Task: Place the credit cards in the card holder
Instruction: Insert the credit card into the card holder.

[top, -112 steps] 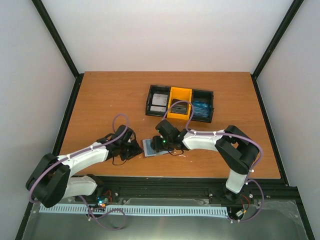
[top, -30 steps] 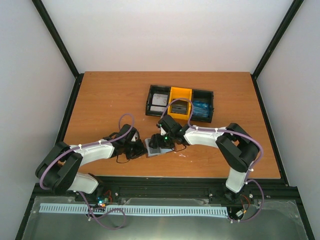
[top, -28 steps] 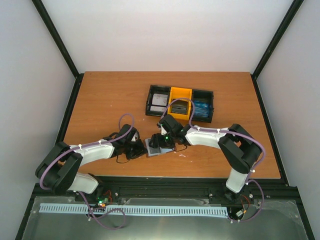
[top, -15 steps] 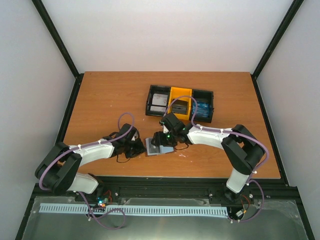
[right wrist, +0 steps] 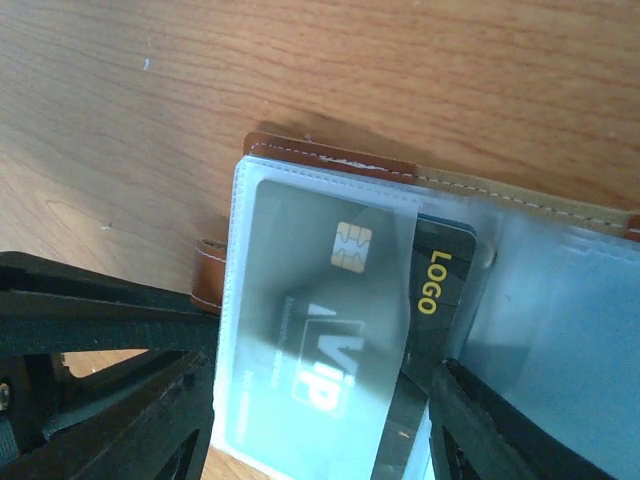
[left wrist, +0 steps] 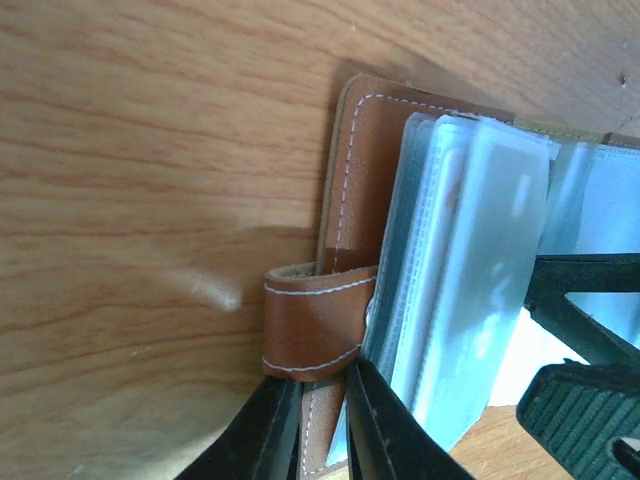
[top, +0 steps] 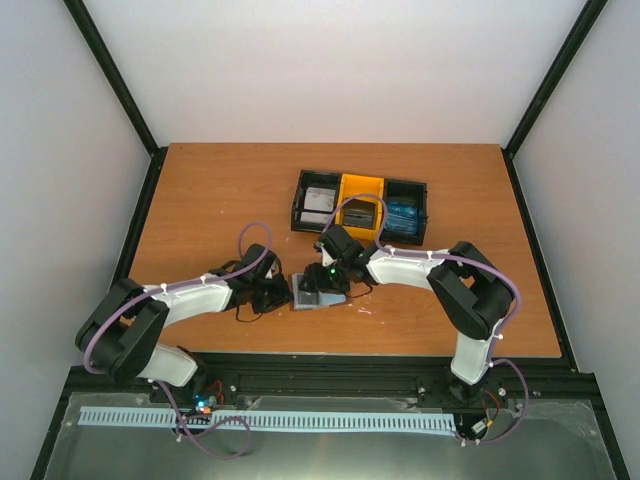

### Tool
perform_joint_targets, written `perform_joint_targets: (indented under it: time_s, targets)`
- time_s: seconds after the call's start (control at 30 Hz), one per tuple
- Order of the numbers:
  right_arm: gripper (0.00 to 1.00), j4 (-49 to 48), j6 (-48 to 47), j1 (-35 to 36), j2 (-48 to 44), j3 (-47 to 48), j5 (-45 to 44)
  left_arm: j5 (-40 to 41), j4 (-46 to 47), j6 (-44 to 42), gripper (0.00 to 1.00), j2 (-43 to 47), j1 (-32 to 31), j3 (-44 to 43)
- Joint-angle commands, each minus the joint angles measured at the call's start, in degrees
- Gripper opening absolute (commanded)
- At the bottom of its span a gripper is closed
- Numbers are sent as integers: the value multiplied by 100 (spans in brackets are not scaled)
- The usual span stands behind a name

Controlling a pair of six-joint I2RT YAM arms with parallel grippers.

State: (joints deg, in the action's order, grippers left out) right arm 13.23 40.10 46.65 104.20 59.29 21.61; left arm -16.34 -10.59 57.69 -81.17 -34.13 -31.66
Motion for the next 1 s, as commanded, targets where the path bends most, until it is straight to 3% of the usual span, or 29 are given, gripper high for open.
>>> perform_joint_targets:
  time_s: [0.0, 0.13, 0.27, 0.47, 0.73, 0.97]
  targets:
    - [58, -404, 45, -7, -101, -91, 411, 47, -103, -126, 15, -109, -41, -158]
    - [58, -370, 36, -24, -211, -118, 273, 67, -128, -113, 15, -84, -41, -180]
    - [58, 169, -46, -76, -457, -77, -503, 386, -420, -81, 16, 145, -37, -202]
    - [59, 890, -626, -86, -958, 25, -1264, 1024, -1096, -497, 29, 570, -41, -481]
    - [59, 1735, -1017, -94, -963, 125, -2158, 1034, -1045, -974, 33, 130, -25, -655]
    - [59, 1977, -987, -120, -726, 199, -2242, 732, -729, -1291, 38, 81, 124, -644]
